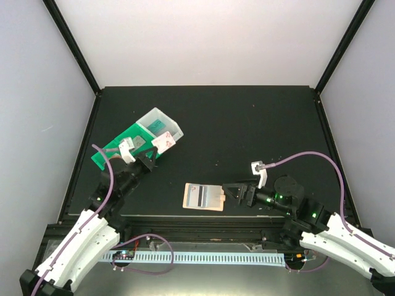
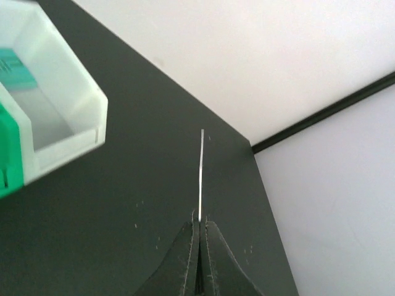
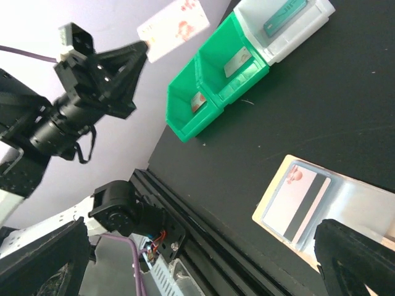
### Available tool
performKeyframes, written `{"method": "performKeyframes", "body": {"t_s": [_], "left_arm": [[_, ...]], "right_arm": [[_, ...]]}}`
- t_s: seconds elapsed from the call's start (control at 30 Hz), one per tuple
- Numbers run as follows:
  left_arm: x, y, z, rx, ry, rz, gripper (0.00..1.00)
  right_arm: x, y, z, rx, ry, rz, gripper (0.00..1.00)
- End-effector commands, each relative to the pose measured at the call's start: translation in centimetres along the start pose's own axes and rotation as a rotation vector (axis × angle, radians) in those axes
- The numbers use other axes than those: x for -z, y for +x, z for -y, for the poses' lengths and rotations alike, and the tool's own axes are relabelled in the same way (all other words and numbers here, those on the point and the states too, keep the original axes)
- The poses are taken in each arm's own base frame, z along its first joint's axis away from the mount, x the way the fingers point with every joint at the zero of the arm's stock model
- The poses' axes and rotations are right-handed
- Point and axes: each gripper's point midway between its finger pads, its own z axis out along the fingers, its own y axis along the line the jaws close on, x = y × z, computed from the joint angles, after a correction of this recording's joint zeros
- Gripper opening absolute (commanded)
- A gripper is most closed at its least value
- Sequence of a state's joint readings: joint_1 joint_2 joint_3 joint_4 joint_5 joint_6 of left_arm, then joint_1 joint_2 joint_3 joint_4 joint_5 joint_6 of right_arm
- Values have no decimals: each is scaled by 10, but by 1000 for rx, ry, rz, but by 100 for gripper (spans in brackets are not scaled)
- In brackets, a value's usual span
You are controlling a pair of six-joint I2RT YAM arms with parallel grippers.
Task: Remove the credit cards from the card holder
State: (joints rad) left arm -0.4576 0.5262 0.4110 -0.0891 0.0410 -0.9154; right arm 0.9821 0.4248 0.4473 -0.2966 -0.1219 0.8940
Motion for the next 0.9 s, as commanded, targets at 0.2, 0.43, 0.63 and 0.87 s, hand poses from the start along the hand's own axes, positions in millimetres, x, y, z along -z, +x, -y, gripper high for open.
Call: {"method": "performKeyframes", "body": {"t_s": [0.2,0.43,0.63,0.87], "left_arm": [[0,-48,-17,-74,-149,-12,2],[3,-79,-57,-58,-350,83,1],[-3,-89,-80,-11,-412,88,2],[-18,-86,-118,73,-537,47,2]], "right_arm": [[2,2,10,-26,56,-3,100],[6,-5,14,-27,91,32,100],[5,-11,14,-6,116,45,100],[-1,-17,13,13,147,39,100]]}}
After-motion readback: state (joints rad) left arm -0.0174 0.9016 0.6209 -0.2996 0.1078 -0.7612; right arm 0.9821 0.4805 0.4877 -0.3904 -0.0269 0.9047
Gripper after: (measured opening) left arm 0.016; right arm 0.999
